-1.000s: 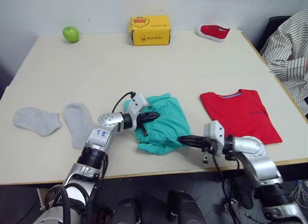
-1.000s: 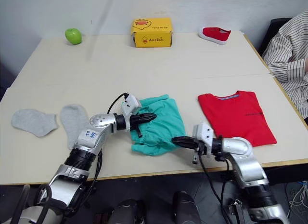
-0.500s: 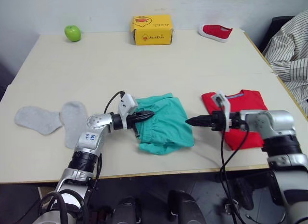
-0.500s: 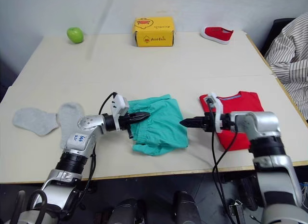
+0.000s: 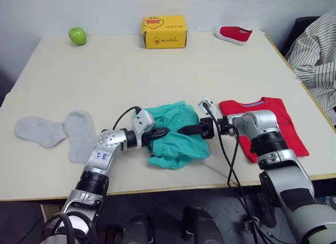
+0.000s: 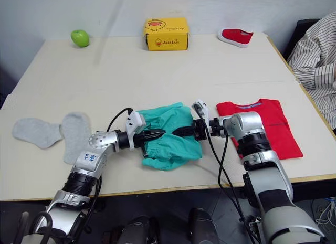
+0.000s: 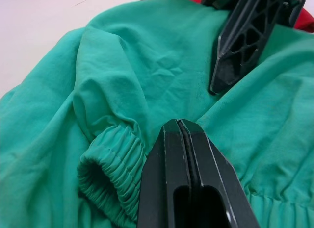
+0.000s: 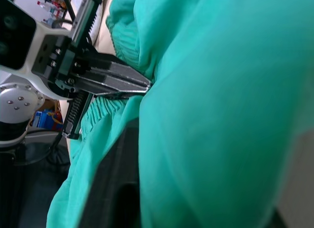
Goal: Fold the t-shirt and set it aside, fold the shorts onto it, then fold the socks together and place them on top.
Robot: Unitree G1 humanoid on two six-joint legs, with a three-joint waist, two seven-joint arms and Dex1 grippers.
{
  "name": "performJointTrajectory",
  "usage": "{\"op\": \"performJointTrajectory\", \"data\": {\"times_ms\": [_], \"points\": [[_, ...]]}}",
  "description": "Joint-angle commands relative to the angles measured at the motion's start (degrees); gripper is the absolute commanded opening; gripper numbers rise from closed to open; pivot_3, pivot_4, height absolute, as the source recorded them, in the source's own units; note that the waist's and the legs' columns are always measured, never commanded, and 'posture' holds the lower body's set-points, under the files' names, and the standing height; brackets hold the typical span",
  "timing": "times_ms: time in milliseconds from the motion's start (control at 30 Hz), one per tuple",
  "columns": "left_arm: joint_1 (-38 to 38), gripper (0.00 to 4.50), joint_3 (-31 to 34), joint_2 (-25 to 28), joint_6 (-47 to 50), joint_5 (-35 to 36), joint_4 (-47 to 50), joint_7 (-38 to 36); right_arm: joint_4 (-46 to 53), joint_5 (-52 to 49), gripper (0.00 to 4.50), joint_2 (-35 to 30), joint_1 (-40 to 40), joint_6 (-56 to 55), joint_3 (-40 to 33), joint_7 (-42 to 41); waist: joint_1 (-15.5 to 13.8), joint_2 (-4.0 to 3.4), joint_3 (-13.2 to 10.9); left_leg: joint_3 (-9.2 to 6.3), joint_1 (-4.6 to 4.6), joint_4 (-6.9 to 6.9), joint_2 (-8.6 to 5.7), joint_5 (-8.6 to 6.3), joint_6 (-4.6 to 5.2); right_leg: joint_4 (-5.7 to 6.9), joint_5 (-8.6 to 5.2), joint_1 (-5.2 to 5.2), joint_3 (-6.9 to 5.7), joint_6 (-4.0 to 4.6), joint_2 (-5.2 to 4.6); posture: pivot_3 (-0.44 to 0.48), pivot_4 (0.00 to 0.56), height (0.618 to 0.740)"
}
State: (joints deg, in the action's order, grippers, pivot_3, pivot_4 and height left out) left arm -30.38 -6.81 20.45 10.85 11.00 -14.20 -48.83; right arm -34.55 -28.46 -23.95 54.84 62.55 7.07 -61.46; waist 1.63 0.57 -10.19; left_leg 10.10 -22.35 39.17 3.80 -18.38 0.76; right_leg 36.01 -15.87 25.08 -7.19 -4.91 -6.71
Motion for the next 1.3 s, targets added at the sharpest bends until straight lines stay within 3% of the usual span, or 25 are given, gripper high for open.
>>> {"op": "performJointTrajectory", "data": {"times_ms": [33,167,333,400,567,700,800,833,900,1000,1100,1300], "points": [[1.35,0.0,1.12,0.33,-1.09,0.87,1.76,-0.24,5.76,-3.28,0.03,-2.09,0.48,1.07,-4.31,-1.87,0.02,0.0,0.0,0.0,0.0,0.0,0.0,0.0,0.0,0.0,0.0,0.01,0.0,0.0,0.0,0.0,0.15,0.74],[2.08,0.0,2.39,0.3,-2.29,2.79,3.85,-0.93,12.91,-6.66,0.03,-6.4,-0.45,4.78,-6.46,-3.78,-0.08,0.0,0.0,-0.02,-0.08,0.0,0.02,0.0,0.0,0.01,0.0,0.1,0.0,0.0,-0.01,0.0,0.15,0.74],[3.88,0.0,5.06,0.05,-0.34,9.01,10.14,-3.54,20.88,-10.76,0.03,-19.98,-0.62,11.2,-9.25,-8.24,-0.19,0.0,0.0,-0.05,-0.2,0.0,0.05,-0.02,0.05,0.0,0.01,0.21,-0.01,-0.01,-0.12,0.0,0.15,0.74],[4.54,0.4,5.31,-0.08,1.37,11.19,13.51,-4.0,20.2,-10.1,0.0,-27.14,-1.46,9.81,-9.03,-12.01,-0.43,0.0,0.0,-0.05,-0.26,0.0,0.01,-0.04,0.09,-0.02,0.01,0.24,-0.03,-0.01,-0.16,0.0,0.15,0.74],[6.27,1.91,4.3,1.45,7.41,16.14,21.45,-6.56,7.68,-2.38,0.0,-39.03,-0.79,-0.13,-3.59,-21.18,-0.53,0.01,-0.01,0.01,-0.26,0.01,-0.1,-0.09,0.17,-0.24,0.03,0.24,0.0,-0.04,-0.18,0.0,0.15,0.74],[6.79,3.24,4.6,3.48,10.22,17.36,24.14,-7.47,-9.34,9.12,0.0,-41.13,0.84,-14.78,2.4,-23.96,0.16,0.02,-0.01,0.2,-0.09,0.02,-0.15,-0.04,0.1,-0.25,0.04,0.23,0.16,-0.04,-0.08,0.0,0.15,0.74],[7.74,4.24,5.63,5.72,11.92,17.98,25.95,-7.39,-22.79,19.02,0.0,-39.96,2.36,-31.44,5.9,-19.17,0.12,0.01,-0.02,0.31,0.0,0.0,-0.09,0.0,0.0,-0.16,0.02,0.26,0.31,-0.01,0.04,0.0,0.15,0.74],[8.29,4.46,5.88,6.38,12.47,18.19,26.69,-7.17,-26.21,20.14,0.0,-38.76,3.7,-34.85,5.21,-16.49,0.16,-0.02,-0.03,0.34,0.01,-0.02,-0.09,0.01,-0.01,-0.15,0.01,0.28,0.34,0.0,0.05,0.0,0.15,0.74],[9.58,4.46,6.54,7.82,13.77,18.87,28.6,-6.92,-31.87,22.15,0.0,-36.33,6.35,-40.87,3.55,-10.09,0.5,-0.06,-0.06,0.49,0.04,-0.04,-0.09,0.01,-0.01,-0.13,0.01,0.33,0.5,0.0,0.06,0.0,0.15,0.74],[10.95,4.46,7.62,9.09,15.59,19.88,31.06,-6.2,-36.36,27.04,0.0,-35.1,8.26,-46.5,5.09,-8.28,0.7,-0.08,-0.07,0.63,0.13,-0.03,-0.06,0.02,-0.02,-0.06,0.02,0.35,0.65,0.0,0.08,0.0,0.15,0.74],[11.7,4.5,8.35,10.03,16.84,20.65,32.61,-5.7,-38.55,29.22,0.77,-34.35,9.97,-48.45,4.37,-8.34,0.42,-0.11,-0.09,0.63,0.14,-0.04,-0.02,0.02,-0.03,-0.06,0.01,0.35,0.7,0.0,0.09,0.0,0.15,0.74],[10.14,4.5,8.6,11.21,16.48,20.24,31.75,-6.42,-38.83,33.71,2.9,-35.41,11.87,-56.07,4.35,-7.99,0.08,-0.12,-0.09,0.65,0.14,-0.01,-0.03,0.01,-0.03,-0.06,0.02,0.35,0.75,-0.01,0.09,0.0,0.15,0.74]]}}
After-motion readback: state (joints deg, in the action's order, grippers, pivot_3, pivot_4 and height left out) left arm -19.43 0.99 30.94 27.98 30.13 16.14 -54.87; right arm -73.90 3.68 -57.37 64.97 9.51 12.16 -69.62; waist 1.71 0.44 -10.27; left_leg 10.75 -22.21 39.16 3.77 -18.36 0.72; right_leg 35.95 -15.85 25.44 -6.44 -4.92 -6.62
